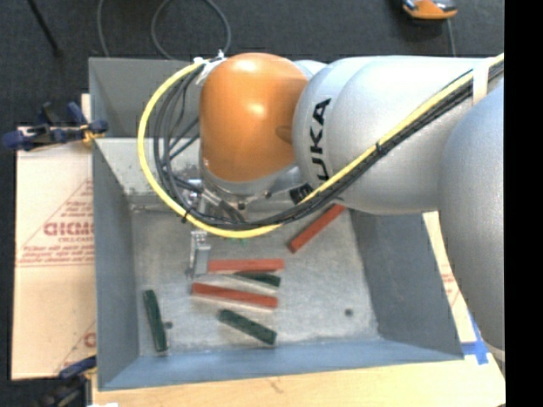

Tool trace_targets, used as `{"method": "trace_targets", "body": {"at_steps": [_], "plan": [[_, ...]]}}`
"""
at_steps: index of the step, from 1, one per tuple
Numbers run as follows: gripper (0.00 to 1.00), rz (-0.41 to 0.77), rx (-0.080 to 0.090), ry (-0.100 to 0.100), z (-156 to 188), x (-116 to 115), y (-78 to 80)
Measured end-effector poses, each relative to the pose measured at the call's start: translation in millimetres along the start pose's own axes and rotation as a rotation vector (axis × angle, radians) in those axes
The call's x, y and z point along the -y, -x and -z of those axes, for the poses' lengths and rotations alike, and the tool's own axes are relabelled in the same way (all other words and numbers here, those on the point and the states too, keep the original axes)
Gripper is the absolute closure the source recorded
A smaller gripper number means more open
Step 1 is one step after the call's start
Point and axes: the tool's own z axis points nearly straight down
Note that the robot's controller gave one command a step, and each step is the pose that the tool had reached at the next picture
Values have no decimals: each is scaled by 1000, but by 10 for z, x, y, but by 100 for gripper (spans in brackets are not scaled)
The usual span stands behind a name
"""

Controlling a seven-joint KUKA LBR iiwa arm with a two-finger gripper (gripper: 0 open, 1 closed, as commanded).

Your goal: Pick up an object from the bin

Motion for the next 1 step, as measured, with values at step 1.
{"method": "trace_targets", "body": {"at_steps": [1], "plan": [[0,-144,-1,-1,-848,-316,-381]]}}
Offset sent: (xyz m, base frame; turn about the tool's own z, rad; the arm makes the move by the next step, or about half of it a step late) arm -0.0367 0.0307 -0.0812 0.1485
